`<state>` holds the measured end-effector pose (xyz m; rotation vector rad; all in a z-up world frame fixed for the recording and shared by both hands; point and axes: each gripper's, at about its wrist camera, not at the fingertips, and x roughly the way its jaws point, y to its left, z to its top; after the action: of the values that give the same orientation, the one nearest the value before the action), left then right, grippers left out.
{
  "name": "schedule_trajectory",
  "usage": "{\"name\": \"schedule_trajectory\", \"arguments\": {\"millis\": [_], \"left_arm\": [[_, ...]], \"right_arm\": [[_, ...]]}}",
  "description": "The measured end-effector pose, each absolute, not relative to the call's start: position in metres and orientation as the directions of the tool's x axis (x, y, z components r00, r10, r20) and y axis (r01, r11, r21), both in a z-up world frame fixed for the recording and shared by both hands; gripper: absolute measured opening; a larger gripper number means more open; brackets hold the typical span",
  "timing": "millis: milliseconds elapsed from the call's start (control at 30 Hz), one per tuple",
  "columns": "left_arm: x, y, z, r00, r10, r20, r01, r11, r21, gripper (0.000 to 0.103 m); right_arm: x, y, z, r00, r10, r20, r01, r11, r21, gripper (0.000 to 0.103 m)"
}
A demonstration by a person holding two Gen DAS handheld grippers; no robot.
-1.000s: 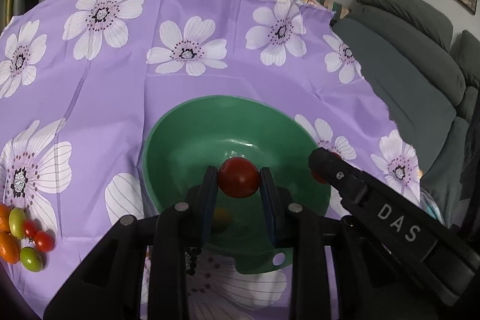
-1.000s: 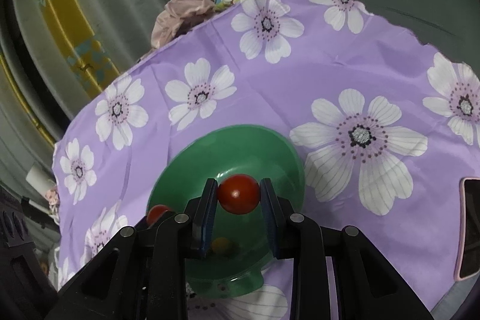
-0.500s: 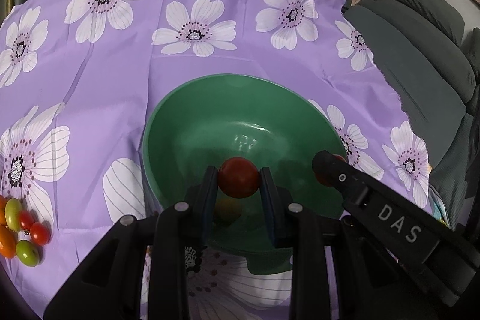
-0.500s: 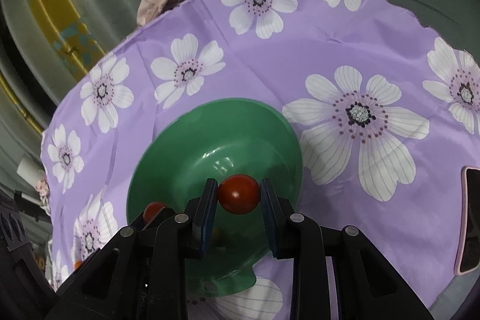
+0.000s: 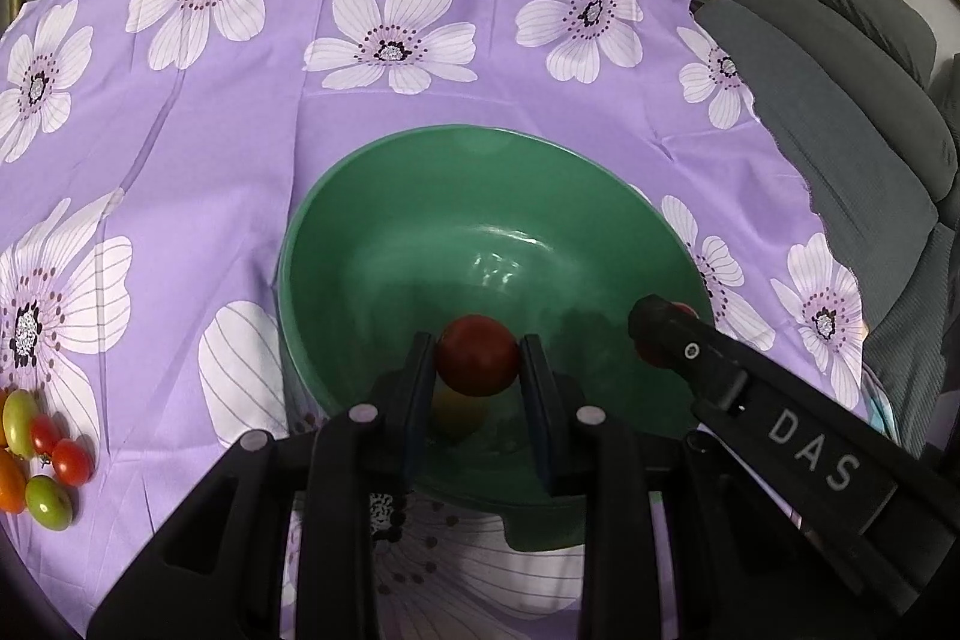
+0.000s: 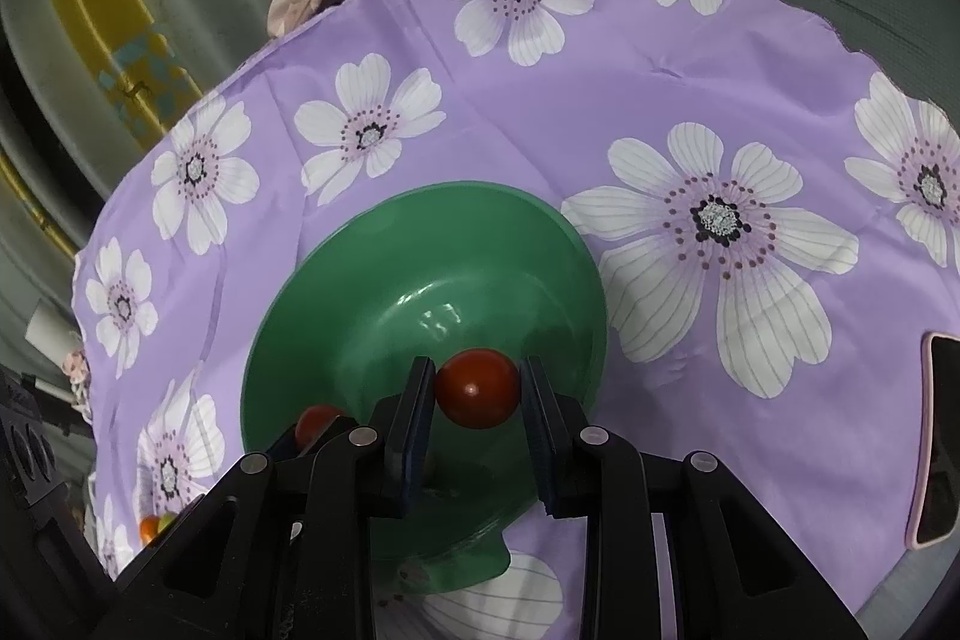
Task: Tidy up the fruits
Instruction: 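Lower the held red tomato into the green bowl with the right gripper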
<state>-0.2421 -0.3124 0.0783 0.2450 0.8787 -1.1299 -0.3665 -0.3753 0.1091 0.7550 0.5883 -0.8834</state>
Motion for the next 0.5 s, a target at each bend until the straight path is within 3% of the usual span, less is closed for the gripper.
{"name": "schedule_trajectory", "arguments": {"millis": [500], "left_arm": [[-0.2392, -0.3132, 0.0729, 0.152, -0.666, -0.73, 0.859, 0.454, -0.236, 0.028]], "right_arm": [[-0.3615, -0.3768, 0.1059, 0.489, -0.445, -0.75, 0.856, 0.41, 0.314, 0.031]]}}
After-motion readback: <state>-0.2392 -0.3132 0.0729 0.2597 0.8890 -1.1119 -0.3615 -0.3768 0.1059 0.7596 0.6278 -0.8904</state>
